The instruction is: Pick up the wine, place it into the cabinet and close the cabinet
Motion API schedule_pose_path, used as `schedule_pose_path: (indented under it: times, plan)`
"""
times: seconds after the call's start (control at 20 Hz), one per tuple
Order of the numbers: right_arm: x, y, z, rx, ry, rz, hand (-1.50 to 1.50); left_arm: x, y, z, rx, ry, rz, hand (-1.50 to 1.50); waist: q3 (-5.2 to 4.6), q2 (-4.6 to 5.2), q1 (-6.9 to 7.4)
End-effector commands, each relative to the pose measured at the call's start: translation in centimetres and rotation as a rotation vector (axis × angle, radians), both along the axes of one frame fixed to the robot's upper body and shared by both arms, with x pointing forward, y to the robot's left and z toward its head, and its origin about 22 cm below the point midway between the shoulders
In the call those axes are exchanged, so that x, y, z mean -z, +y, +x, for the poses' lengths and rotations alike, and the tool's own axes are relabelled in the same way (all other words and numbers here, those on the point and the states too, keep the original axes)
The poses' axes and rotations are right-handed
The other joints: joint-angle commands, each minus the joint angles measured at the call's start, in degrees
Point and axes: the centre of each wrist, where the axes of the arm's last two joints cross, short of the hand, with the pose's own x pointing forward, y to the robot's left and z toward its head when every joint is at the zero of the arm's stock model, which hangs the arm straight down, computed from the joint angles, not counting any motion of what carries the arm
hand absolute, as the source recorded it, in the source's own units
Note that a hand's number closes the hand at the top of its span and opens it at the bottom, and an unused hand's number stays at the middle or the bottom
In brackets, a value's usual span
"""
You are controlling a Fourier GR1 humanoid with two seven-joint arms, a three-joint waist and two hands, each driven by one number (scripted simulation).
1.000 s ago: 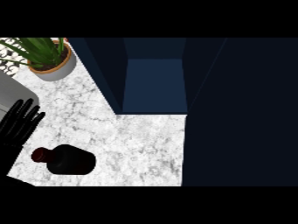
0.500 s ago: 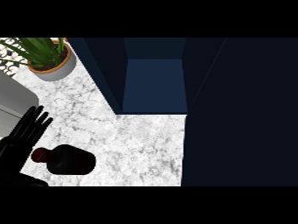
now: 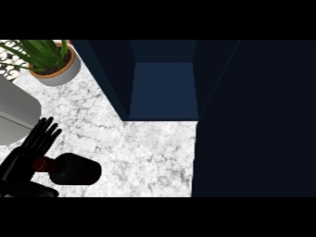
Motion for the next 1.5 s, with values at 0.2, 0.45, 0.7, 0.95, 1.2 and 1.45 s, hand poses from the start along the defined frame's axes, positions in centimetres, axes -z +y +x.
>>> schedule_pose_path:
  times: [0.2,0.45,0.7,0.95,1.2,1.45]
  plan:
    - [0.2,-0.4,2.0,0.017,0.001,-0.004,-1.5,2.0,-1.0,1.2,0.018,0.045,-0.01,-1.5,0.01,0.04,0.17]
    - [-0.6,-0.7,1.3,0.012,0.003,-0.013,-1.5,4.3,-0.2,0.6,0.034,0.05,-0.003,-1.5,0.0,0.02,0.12]
    - [-0.9,-0.6,-0.1,0.004,-0.004,-0.011,-1.5,6.4,-0.3,-0.7,0.046,0.068,-0.024,-1.5,0.0,0.0,0.04]
    - [0.0,-0.4,0.9,0.003,-0.011,-0.016,-1.5,7.6,-1.2,1.6,0.04,0.064,-0.009,-1.5,0.0,0.04,-0.06]
    - [0.2,-0.7,-1.6,0.004,-0.007,-0.023,-1.5,9.4,-2.7,0.2,-0.001,0.079,-0.072,-1.5,0.01,-0.01,-0.16]
    - [-0.7,0.3,-0.2,0.004,-0.028,-0.029,-1.5,10.2,-4.3,1.6,0.039,0.093,-0.159,-1.5,-0.03,0.06,-0.15]
